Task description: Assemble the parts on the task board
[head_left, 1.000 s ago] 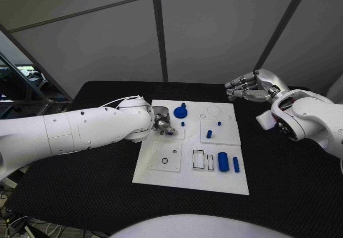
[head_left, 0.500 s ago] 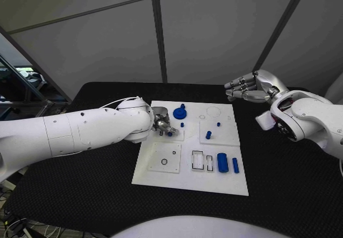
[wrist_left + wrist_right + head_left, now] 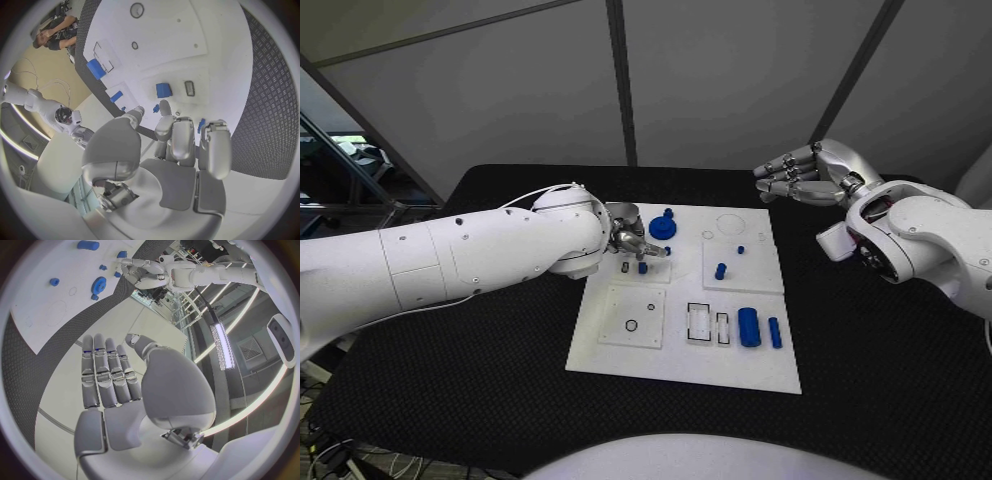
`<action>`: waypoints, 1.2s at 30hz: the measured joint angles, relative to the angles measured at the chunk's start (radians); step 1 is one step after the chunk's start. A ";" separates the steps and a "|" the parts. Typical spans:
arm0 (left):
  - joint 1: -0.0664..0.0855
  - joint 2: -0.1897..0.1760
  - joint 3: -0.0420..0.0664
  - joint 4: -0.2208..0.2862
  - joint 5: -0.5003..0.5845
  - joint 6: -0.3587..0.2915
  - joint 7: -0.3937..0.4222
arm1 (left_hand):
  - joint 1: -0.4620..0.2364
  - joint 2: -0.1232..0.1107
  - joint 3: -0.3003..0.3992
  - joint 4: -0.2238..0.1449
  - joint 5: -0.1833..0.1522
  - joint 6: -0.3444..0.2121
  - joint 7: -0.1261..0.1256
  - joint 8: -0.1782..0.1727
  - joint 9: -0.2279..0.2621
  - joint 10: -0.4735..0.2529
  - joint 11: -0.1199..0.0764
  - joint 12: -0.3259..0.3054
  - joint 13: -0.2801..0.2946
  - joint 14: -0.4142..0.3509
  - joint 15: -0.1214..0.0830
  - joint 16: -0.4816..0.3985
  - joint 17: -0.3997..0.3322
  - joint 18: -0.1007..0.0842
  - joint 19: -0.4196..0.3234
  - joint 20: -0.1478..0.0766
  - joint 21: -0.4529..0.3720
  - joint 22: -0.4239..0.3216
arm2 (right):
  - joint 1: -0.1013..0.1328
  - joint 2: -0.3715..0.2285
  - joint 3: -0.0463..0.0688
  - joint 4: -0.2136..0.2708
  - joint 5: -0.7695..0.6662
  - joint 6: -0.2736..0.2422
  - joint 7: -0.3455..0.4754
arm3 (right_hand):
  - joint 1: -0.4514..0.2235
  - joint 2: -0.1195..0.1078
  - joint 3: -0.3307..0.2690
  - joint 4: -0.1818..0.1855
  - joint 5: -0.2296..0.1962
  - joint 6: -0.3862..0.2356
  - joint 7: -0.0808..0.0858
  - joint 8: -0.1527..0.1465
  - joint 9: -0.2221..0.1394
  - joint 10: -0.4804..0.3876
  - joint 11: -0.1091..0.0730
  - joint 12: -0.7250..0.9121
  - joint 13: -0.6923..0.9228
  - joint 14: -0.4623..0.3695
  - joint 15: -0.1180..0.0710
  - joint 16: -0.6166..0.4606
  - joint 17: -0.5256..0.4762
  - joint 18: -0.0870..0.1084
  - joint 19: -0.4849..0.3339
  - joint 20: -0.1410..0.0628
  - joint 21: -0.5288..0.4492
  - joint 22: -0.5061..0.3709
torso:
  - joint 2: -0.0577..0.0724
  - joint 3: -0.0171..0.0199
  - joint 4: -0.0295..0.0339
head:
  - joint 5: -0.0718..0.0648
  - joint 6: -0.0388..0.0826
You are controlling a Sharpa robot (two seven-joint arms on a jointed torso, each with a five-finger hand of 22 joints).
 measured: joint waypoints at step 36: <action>-0.027 -0.048 0.051 0.031 0.003 0.035 -0.001 | 0.052 0.025 -0.081 0.024 0.000 -0.011 0.011 -0.031 -0.007 -0.013 0.013 -0.018 -0.030 -0.003 -0.003 0.000 0.000 0.000 0.000 0.000 0.000 0.000 | 0.000 -0.001 0.000 -0.008 0.002 0.000 0.000 | 0.000 0.000 0.000 0.000 0.000 0.000 0.000 0.000 0.000 0.000 0.000 0.000 0.000 -0.007 0.000 0.000 -0.002 0.000 0.000 0.000 0.000 -0.002 | -0.001 0.0000 0.0007 | 0.005 0.001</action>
